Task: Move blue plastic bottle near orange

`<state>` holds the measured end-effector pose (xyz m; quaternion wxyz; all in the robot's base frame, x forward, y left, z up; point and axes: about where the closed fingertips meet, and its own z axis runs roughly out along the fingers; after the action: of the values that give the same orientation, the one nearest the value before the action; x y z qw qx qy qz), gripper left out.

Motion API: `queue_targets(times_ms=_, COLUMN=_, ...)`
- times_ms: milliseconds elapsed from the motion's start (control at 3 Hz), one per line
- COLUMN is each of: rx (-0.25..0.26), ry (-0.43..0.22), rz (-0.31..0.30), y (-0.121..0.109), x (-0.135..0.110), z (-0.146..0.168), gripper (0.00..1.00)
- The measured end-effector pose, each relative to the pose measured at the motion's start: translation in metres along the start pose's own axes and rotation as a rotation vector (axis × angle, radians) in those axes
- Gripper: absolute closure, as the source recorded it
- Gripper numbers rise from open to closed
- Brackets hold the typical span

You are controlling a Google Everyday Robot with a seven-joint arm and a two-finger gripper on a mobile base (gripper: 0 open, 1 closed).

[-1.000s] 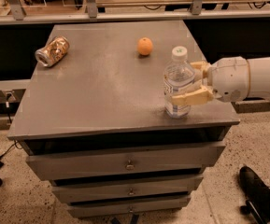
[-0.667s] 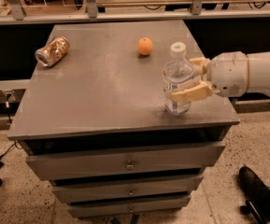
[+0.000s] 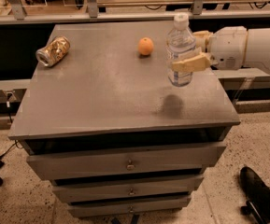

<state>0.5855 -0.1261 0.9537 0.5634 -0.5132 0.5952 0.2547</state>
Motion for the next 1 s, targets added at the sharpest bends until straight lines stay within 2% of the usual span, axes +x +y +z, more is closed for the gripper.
queue_targets(times_ms=333, rx=0.105, ry=0.002, rz=0.000, y=-0.033, x=0.001, z=0.012, gripper=1.00)
queue_targets(times_ms=667, rx=0.235, ry=0.019, rz=0.018, y=-0.061, x=0.008, z=0.021, gripper=1.00)
queue_targets(times_ms=1000, rx=0.310, ry=0.003, rz=0.076, y=-0.085, x=0.017, z=0.028, gripper=1.00)
